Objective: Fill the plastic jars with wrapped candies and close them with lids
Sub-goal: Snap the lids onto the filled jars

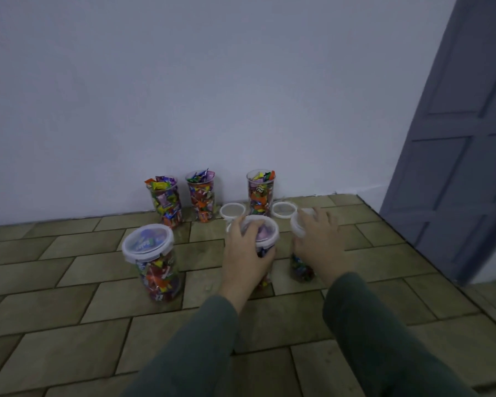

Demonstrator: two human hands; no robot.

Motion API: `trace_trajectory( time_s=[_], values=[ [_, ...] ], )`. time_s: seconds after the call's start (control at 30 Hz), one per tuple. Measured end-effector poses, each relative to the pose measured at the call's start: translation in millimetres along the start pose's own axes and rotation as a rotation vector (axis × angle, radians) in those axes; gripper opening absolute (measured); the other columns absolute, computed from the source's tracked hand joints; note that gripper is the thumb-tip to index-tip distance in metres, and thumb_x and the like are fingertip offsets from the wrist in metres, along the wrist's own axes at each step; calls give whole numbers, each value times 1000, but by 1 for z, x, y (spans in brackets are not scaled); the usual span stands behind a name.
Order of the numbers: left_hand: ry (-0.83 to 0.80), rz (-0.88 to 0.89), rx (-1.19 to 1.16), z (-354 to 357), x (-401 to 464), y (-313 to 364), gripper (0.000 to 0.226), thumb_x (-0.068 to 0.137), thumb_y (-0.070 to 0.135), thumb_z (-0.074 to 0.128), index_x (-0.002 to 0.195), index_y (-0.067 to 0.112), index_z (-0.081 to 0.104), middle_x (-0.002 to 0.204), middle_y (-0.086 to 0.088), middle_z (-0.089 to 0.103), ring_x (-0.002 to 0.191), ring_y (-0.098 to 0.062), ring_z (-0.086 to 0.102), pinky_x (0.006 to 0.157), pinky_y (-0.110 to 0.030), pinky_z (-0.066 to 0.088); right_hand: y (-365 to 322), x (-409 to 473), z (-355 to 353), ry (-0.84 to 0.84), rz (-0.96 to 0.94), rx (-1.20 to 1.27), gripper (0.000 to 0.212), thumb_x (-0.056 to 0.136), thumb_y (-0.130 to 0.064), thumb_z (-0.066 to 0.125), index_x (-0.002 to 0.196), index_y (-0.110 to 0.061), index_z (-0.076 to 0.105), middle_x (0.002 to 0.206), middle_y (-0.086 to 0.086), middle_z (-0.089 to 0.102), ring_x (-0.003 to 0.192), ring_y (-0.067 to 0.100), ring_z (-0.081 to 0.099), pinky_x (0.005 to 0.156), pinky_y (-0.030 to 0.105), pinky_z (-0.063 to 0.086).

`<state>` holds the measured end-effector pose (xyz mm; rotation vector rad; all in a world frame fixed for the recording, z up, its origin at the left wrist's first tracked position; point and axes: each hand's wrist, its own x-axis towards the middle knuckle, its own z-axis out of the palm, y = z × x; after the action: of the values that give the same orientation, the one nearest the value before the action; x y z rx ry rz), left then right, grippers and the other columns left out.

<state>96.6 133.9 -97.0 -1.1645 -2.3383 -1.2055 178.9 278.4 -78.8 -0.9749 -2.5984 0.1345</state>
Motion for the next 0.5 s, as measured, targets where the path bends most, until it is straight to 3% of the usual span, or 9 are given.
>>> trace_trajectory(
  time_s=[0.2, 0.37, 0.5],
  values=[
    [49, -101, 99, -9, 6, -7, 48, 78, 28, 76, 122, 23, 58, 141, -9, 35, 126, -29, 39, 97, -27, 33, 18, 8, -3, -8, 63, -34, 62, 90, -30, 53, 146, -21, 29, 148, 12, 29, 134, 38, 25, 106, 50, 35],
    [76, -202, 229, -19, 7, -13, 50, 80, 34, 74, 125, 24, 56, 145, -11, 34, 128, -34, 39, 99, -40, 41, 38, 21, -11, -51, 129, -35, 64, 89, -26, 52, 147, -22, 26, 152, 11, 22, 138, 40, 17, 109, 54, 29],
    [53, -292, 464, -19, 7, -3, 56, 79, 48, 69, 130, 32, 51, 150, -8, 31, 136, -36, 27, 102, -52, 33, 33, 21, -15, -45, 106, -120, 61, 86, -33, 54, 142, -21, 34, 151, 10, 27, 138, 40, 20, 108, 60, 28]
  ],
)
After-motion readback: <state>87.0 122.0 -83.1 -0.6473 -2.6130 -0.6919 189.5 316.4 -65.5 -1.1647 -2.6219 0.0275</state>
